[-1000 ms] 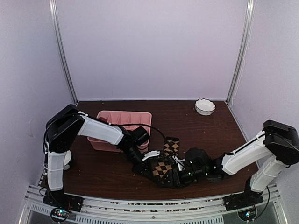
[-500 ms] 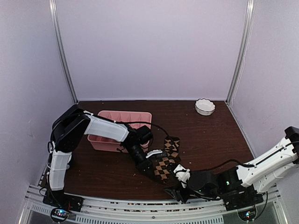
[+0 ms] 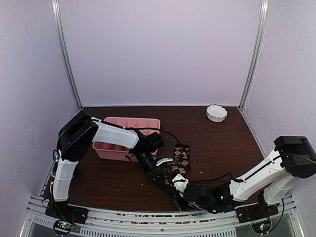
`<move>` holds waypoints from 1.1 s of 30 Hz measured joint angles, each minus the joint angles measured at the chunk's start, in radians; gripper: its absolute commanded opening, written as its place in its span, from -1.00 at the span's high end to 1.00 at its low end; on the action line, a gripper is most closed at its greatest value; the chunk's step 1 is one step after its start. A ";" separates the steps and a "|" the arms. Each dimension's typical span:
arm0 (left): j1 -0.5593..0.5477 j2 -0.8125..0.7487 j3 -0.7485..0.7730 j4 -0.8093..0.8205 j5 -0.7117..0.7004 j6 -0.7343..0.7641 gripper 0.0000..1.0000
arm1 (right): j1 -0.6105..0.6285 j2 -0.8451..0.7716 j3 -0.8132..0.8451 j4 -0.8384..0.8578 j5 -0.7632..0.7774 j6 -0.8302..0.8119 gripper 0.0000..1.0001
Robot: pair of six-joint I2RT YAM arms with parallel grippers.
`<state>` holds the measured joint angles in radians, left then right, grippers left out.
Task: Roll the socks
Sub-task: Roll the sock at the center of the board.
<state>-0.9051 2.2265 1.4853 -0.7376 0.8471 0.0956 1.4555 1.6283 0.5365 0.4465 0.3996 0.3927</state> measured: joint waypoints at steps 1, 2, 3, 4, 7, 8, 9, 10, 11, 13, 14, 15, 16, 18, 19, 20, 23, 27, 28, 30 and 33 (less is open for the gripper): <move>0.000 0.001 0.002 -0.002 -0.002 -0.001 1.00 | -0.004 0.009 0.000 0.012 -0.003 0.008 0.63; 0.000 0.002 0.004 -0.004 -0.003 -0.002 1.00 | -0.007 0.018 0.001 0.023 -0.005 0.016 0.69; 0.000 0.002 0.006 -0.006 -0.004 -0.002 1.00 | -0.010 0.028 0.003 0.032 -0.008 0.027 0.74; 0.000 0.003 0.008 -0.008 -0.005 -0.002 1.00 | -0.013 0.037 0.005 0.036 -0.010 0.036 0.78; -0.002 0.003 0.011 -0.012 -0.012 -0.002 1.00 | -0.026 0.064 0.019 0.037 -0.021 0.072 0.89; -0.003 0.003 0.013 -0.014 -0.015 -0.002 1.00 | -0.029 0.069 0.022 0.038 -0.023 0.087 0.91; -0.004 0.003 0.014 -0.015 -0.018 -0.002 1.00 | -0.033 0.073 0.022 0.038 -0.026 0.103 0.93; -0.005 0.003 0.015 -0.016 -0.021 -0.002 1.00 | -0.035 0.075 0.022 0.038 -0.026 0.116 0.96; -0.006 0.003 0.016 -0.018 -0.022 -0.002 1.00 | -0.037 0.078 0.022 0.040 -0.028 0.132 1.00; -0.006 0.003 0.017 -0.019 -0.024 -0.001 1.00 | -0.040 0.082 0.020 0.045 -0.033 0.167 1.00; -0.006 0.003 0.017 -0.019 -0.024 -0.001 0.97 | -0.041 0.083 0.018 0.048 -0.035 0.182 1.00; -0.006 0.002 0.017 -0.019 -0.025 0.000 0.85 | -0.042 0.085 0.013 0.052 -0.037 0.199 1.00; -0.006 0.002 0.017 -0.019 -0.026 0.001 0.70 | -0.043 0.087 0.009 0.054 -0.039 0.216 1.00; -0.008 -0.001 0.017 -0.021 -0.023 0.009 0.35 | -0.045 0.098 0.000 0.063 -0.046 0.243 1.00; -0.010 -0.007 0.016 -0.025 -0.022 0.016 0.20 | -0.046 0.106 -0.002 0.073 -0.048 0.258 1.00; -0.014 -0.017 0.016 -0.026 -0.027 0.025 0.11 | -0.046 0.110 -0.002 0.080 -0.050 0.270 1.00; -0.021 -0.056 -0.001 -0.015 -0.064 0.065 -0.06 | -0.050 0.121 -0.007 0.107 -0.061 0.309 1.00; -0.019 -0.156 -0.099 0.020 -0.154 0.163 -0.08 | -0.074 0.122 -0.053 0.194 -0.106 0.377 1.00; -0.017 -0.193 -0.136 0.029 -0.179 0.196 -0.08 | -0.082 0.122 -0.068 0.220 -0.121 0.392 1.00; -0.017 -0.251 -0.189 0.046 -0.218 0.255 -0.08 | -0.105 0.122 -0.102 0.282 -0.163 0.424 1.00; -0.019 -0.333 -0.265 0.089 -0.269 0.345 -0.07 | -0.141 0.126 -0.148 0.370 -0.240 0.478 1.00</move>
<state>-0.9237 1.8935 1.2201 -0.6487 0.5781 0.4408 1.3144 1.7538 0.3885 0.8165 0.1596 0.8707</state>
